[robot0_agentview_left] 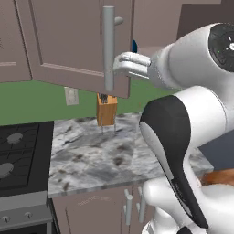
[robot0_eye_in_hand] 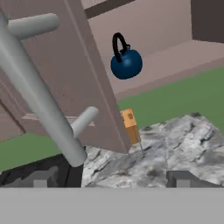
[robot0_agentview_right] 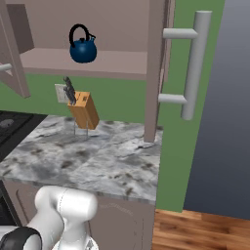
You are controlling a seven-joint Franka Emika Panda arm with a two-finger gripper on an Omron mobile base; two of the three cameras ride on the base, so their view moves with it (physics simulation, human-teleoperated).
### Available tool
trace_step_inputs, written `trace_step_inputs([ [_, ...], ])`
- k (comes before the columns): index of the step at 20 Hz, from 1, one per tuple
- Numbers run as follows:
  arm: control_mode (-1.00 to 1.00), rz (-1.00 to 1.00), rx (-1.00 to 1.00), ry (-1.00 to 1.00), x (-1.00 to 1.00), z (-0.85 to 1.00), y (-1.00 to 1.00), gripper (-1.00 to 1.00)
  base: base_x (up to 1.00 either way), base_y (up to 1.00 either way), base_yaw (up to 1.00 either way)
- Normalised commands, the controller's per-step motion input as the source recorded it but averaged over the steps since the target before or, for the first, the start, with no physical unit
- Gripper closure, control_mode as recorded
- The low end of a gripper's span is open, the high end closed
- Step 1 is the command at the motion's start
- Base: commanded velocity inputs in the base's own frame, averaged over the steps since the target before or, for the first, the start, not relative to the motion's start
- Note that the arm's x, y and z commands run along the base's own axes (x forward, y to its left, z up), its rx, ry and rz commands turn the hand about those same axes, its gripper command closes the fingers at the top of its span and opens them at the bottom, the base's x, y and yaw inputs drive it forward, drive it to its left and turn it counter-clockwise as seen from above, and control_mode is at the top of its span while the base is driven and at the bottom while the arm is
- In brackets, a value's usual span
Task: Open the cabinet, pick the kettle from the cabinet, and place it in the sink.
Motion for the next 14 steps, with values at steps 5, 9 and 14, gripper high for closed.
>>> trace_step_inputs([
  [5,-1.0,0.06,0.44,0.0,-0.06,0.0,-0.52,-1.0,0.0,0.0,0.0],
  [9,-1.0,0.02,0.43,0.0,0.08,0.0,-0.5,-1.0,0.0,0.0,0.0],
  [14,-1.0,0.0,0.4,0.11,0.3,0.0,-0.43,-1.0,0.0,0.0,0.0],
])
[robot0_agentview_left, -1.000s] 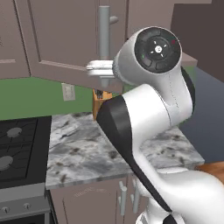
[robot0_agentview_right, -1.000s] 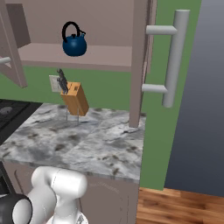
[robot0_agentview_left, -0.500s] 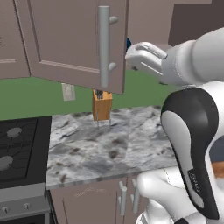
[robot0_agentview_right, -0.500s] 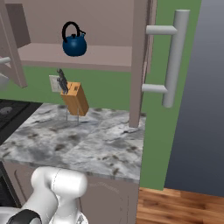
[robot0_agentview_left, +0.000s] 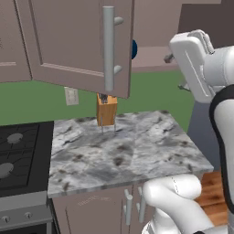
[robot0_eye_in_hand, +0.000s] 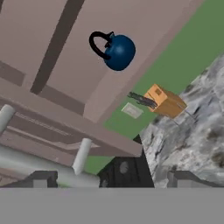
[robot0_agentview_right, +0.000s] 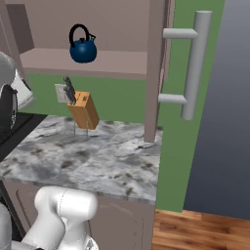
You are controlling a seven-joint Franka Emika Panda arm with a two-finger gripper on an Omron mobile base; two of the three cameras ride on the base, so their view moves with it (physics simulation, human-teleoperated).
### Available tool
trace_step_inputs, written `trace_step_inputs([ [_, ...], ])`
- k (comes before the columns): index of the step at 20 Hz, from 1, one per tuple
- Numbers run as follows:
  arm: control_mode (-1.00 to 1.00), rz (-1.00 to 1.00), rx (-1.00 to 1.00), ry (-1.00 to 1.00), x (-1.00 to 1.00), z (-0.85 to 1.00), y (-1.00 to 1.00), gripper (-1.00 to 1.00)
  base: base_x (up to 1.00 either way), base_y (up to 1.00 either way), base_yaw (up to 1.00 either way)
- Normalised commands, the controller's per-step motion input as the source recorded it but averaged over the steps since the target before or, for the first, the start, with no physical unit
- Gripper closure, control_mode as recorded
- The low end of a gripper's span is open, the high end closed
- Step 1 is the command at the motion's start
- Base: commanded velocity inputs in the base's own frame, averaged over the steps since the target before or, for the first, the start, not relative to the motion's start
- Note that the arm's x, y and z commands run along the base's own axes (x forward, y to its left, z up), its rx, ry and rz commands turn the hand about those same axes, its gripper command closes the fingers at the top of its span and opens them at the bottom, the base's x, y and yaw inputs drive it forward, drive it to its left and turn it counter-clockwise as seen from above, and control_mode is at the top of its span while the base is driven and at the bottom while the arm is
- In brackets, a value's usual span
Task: Open the cabinet, pick the kettle from the cabinet, and place it in the sink.
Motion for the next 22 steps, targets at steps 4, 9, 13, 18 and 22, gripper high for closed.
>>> trace_step_inputs([
  [4,-1.0,0.0,0.45,0.14,0.38,0.02,-0.34,-1.0,0.0,0.0,0.0],
  [9,-1.0,0.0,0.35,0.14,0.55,-0.07,0.05,-1.0,0.0,0.0,0.0],
  [13,-1.0,0.04,0.33,0.06,0.53,-0.04,0.03,-1.0,0.0,0.0,0.0],
  [18,-1.0,0.06,0.22,0.06,0.51,-0.11,0.17,-1.0,0.0,0.0,0.0],
  [22,-1.0,0.16,0.16,0.09,0.46,-0.07,0.16,-1.0,0.0,0.0,0.0],
])
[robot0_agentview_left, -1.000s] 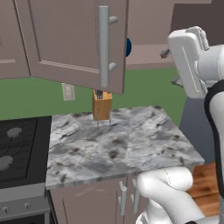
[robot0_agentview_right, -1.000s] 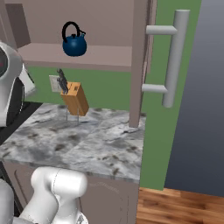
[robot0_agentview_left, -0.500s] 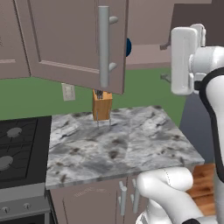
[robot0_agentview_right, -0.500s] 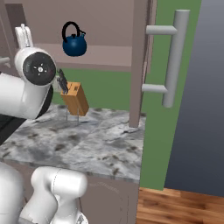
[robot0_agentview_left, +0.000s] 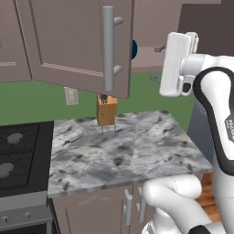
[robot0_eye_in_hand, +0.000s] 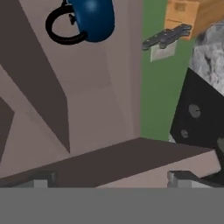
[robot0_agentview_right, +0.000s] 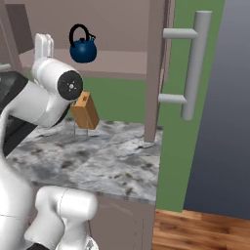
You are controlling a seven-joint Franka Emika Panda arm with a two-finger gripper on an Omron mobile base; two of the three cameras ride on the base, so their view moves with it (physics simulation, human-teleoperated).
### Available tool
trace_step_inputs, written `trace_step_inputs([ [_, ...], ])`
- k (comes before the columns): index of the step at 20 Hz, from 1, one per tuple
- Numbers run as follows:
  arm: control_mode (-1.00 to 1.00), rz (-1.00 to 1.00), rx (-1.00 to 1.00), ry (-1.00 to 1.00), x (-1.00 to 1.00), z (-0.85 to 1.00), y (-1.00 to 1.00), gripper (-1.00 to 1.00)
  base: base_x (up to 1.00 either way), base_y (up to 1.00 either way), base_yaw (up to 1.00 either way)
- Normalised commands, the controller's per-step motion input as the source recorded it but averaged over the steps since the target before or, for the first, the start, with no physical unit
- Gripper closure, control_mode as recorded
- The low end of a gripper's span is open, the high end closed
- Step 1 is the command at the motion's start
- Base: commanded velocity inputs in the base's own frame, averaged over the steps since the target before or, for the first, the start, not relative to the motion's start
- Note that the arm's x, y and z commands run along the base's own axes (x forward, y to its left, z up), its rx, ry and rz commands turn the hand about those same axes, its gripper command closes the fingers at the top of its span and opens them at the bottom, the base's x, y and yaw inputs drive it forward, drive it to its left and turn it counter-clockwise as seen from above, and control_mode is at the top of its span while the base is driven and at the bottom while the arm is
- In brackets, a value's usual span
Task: Open the cabinet, pick the kettle from the cabinet, and place it in the sink.
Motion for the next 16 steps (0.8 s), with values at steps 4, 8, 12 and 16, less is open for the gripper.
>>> trace_step_inputs([
  [4,-1.0,0.19,0.09,0.08,0.4,-0.03,0.26,-1.0,0.0,0.0,0.0],
  [8,-1.0,0.29,0.09,0.1,0.24,0.08,0.21,-1.0,0.0,0.0,0.0],
  [12,-1.0,0.3,0.01,0.04,0.13,0.08,0.32,-1.0,0.0,0.0,0.0],
  [16,-1.0,0.27,0.0,0.0,0.05,0.01,0.41,-1.0,0.0,0.0,0.0],
])
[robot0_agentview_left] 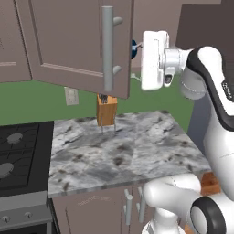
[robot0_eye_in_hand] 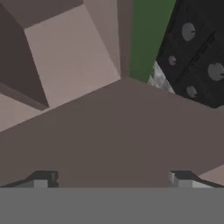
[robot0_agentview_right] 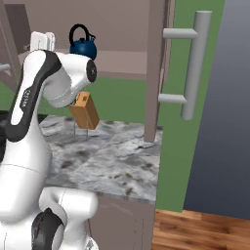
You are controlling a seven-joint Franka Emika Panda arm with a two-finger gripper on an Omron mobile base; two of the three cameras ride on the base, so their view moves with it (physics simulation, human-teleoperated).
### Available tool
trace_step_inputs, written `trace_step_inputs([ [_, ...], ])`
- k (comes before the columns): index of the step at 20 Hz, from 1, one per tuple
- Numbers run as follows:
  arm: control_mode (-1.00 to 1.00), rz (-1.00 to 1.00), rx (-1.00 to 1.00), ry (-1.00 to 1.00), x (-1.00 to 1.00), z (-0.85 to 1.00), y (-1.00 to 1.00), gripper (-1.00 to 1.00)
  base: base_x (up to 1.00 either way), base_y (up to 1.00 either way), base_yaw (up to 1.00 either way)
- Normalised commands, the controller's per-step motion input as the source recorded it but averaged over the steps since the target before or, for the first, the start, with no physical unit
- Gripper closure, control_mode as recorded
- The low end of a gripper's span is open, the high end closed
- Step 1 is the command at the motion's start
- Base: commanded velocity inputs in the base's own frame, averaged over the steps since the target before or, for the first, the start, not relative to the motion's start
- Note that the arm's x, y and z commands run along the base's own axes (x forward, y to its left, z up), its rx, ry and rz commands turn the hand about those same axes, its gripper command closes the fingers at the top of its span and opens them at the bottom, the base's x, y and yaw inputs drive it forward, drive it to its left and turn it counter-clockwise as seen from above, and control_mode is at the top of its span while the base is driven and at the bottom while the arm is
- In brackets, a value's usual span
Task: Open the cabinet, pick the kettle from the cabinet, and place it in the sink.
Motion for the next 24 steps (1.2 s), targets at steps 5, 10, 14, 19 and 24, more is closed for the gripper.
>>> trace_step_inputs([
  [5,-1.0,0.25,0.0,0.0,-0.01,0.0,0.48,-1.0,0.0,0.0,0.0],
  [10,-1.0,0.27,0.0,0.0,-0.27,0.03,0.46,-1.0,0.0,0.0,0.0],
  [14,-1.0,0.26,0.0,0.0,-0.28,0.01,0.51,-1.0,0.0,0.0,0.0],
  [19,-1.0,0.19,-0.03,-0.03,-0.2,-0.01,0.69,-1.0,0.0,0.0,0.0],
  [24,-1.0,0.09,-0.08,-0.12,-0.14,-0.04,0.75,-1.0,0.0,0.0,0.0],
])
